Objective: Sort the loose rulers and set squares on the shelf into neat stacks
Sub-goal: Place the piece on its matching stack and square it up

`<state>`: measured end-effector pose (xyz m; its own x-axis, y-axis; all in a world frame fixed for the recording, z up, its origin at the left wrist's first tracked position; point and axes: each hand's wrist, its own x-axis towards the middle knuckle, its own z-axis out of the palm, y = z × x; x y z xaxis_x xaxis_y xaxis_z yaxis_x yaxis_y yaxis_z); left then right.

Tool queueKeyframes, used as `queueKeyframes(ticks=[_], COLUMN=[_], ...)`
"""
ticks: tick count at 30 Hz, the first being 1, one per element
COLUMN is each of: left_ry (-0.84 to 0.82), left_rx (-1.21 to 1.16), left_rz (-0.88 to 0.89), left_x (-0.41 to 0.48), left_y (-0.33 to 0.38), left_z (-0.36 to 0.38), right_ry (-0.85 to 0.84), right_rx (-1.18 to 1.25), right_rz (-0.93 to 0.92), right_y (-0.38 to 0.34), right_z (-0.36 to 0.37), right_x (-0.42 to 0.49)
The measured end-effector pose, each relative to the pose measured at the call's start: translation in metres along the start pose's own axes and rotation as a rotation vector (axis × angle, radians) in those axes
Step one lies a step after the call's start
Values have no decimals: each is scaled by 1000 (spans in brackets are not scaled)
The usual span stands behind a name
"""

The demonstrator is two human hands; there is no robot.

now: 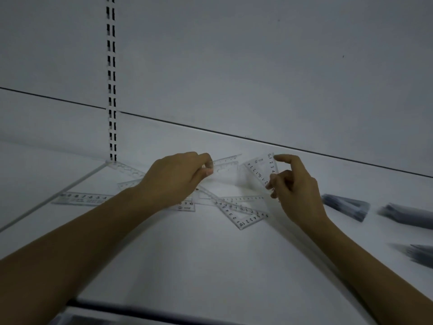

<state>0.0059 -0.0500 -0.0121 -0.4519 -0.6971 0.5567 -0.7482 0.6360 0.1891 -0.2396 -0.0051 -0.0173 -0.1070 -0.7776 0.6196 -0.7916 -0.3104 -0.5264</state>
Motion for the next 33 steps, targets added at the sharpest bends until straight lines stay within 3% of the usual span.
queueKeyframes(ticks=[7,11,16,21,27,33], left_ry=[10,36,24,64,162,186], left_rx=[40,21,-1,-18,-72,-471], left_rz=[-12,-36,-75,-93,-14,-50], left_x=[0,-2,-4,-2,-5,10], left_y=[2,4,6,11,12,61], left_z=[0,-3,-6,-9,-5,-14], right_ry=[46,62,108,-40,-104,-85], right_rx=[140,59,82,450,349,329], right_rz=[-6,-70,4,258,198,145], right_y=[-12,-10,-8,-12,-29,-40], right_z=[-2,-4,-4,-2,-14,-53], right_x=[-3,-3,0,0,-3,-15])
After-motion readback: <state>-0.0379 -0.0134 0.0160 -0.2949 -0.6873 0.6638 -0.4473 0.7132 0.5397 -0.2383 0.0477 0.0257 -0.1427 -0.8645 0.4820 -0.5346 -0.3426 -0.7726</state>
